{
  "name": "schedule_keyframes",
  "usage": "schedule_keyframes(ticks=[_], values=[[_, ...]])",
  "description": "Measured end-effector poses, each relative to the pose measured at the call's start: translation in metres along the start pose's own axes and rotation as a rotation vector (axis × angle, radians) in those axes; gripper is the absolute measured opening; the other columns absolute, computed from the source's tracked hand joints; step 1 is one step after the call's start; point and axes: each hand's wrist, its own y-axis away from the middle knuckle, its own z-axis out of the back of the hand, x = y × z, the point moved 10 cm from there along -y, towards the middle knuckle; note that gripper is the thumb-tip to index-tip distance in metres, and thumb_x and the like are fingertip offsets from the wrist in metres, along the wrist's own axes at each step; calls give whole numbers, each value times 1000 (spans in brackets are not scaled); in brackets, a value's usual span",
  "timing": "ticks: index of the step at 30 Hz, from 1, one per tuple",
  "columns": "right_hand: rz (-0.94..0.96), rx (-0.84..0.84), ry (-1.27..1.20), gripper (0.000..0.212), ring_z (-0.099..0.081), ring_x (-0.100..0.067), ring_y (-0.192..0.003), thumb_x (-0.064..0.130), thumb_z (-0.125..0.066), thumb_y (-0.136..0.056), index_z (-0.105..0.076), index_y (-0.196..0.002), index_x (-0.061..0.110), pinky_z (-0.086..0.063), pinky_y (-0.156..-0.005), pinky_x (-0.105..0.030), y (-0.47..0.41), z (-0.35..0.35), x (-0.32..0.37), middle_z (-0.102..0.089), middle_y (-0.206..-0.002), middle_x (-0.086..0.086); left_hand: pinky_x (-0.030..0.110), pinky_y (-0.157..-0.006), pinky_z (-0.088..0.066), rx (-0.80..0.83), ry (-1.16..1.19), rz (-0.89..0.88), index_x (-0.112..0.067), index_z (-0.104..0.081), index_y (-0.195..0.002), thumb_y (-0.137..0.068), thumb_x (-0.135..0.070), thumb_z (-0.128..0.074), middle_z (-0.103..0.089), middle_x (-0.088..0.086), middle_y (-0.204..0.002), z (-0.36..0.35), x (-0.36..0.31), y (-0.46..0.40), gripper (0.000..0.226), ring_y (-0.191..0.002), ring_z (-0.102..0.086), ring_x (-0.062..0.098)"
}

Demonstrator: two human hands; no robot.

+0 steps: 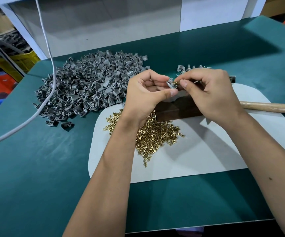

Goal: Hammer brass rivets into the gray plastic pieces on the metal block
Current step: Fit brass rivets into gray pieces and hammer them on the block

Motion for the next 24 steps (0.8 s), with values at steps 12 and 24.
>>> schedule_keyframes(ticks=[12,24], values=[[162,-13,89,18,-65,-19,-87,5,-65,-96,-79,-108,5,-51,-79,-29,2,1,13,-73,-94,-6,29,-70,-60,5,39,-15,-6,-64,-88,-69,16,-83,-77,9,-83,-1,0,-1,34,-75,-74,18],[113,-164,71,8,-63,-14,-76,16,-74,-90,-81,-91,12,-49,-68,-27,4,12,14,-70,-81,0,30,-84,-61,3,-88,-157,-7,-62,-83,-69,21,-81,-74,14,-93,-10,-17,2,36,-89,-74,20]])
